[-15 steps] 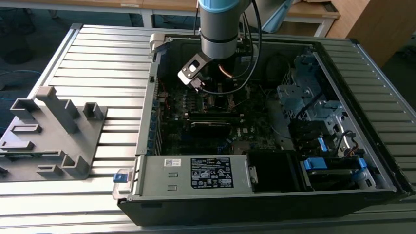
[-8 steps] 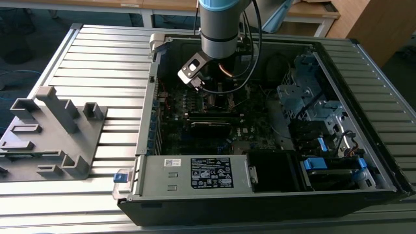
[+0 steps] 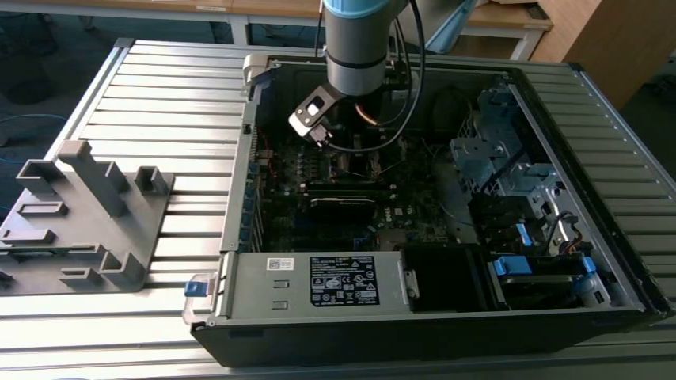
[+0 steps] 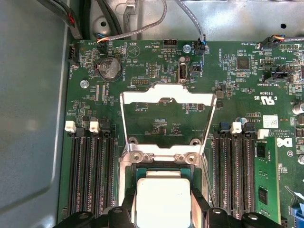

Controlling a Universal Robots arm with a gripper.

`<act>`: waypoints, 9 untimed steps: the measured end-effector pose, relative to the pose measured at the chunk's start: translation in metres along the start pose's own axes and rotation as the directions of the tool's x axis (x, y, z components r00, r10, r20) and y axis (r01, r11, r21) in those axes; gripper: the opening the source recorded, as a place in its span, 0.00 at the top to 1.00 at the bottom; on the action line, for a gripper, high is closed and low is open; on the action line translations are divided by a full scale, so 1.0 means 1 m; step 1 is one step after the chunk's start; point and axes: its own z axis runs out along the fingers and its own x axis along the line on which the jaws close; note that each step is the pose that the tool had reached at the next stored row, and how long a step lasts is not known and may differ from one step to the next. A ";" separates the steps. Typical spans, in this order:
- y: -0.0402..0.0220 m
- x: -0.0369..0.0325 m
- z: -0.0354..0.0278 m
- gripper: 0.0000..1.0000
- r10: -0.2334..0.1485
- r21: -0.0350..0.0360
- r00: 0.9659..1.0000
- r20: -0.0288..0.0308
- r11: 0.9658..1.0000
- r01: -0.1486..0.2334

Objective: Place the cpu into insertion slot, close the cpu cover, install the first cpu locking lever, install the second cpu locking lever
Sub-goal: 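Place the cpu into insertion slot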

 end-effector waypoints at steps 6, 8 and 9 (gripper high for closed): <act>-0.0002 -0.0001 0.0014 0.46 0.000 0.000 1.000 0.001 1.000 0.000; -0.0002 -0.0001 0.0014 0.46 0.000 0.000 1.000 0.000 1.000 0.000; -0.0002 -0.0001 0.0015 0.46 0.001 0.000 1.000 0.001 1.000 -0.001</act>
